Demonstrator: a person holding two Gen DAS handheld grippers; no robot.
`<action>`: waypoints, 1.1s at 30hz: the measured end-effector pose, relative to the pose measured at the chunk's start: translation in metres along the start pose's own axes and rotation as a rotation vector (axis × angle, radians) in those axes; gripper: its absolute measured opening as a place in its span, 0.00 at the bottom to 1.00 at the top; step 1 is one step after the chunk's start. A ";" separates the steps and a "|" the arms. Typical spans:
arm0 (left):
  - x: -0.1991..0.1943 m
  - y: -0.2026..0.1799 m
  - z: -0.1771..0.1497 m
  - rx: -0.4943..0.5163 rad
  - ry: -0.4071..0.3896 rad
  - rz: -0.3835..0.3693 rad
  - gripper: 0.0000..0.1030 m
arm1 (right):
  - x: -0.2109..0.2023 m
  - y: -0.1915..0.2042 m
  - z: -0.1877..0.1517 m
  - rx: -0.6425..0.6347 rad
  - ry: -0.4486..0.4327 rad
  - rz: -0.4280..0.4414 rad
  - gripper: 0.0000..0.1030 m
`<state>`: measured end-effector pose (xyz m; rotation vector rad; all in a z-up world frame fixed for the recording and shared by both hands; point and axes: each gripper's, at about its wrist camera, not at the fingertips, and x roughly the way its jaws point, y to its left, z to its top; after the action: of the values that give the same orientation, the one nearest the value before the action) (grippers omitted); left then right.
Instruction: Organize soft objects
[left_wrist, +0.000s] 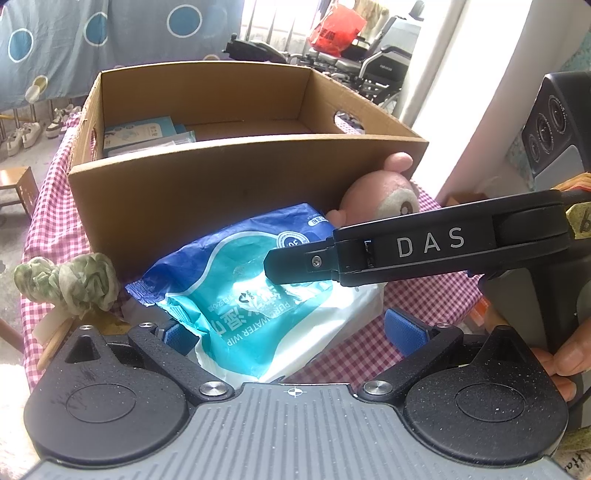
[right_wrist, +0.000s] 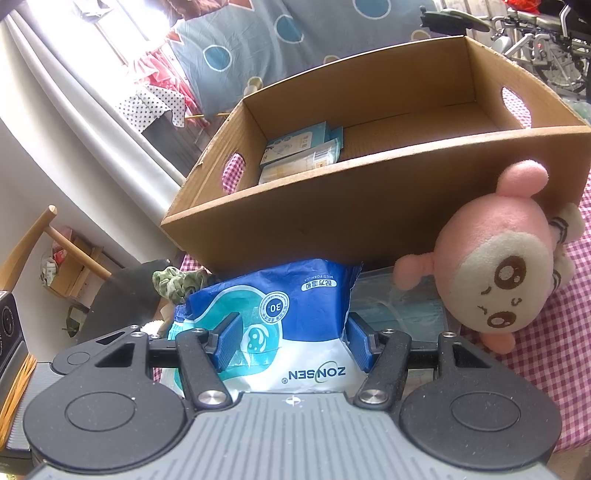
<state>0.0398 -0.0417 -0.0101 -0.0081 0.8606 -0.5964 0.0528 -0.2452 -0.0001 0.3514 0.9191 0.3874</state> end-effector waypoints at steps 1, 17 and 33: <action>0.000 0.000 0.000 0.000 0.000 0.000 0.99 | 0.000 0.000 0.000 0.001 0.000 0.000 0.62; 0.000 0.000 0.000 0.000 -0.002 0.000 0.99 | 0.000 0.001 0.000 -0.001 -0.001 -0.001 0.62; -0.009 -0.001 0.002 0.003 -0.026 0.014 0.99 | -0.006 0.002 0.001 -0.029 -0.016 0.013 0.62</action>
<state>0.0362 -0.0382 -0.0024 -0.0068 0.8335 -0.5830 0.0498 -0.2464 0.0053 0.3336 0.8949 0.4085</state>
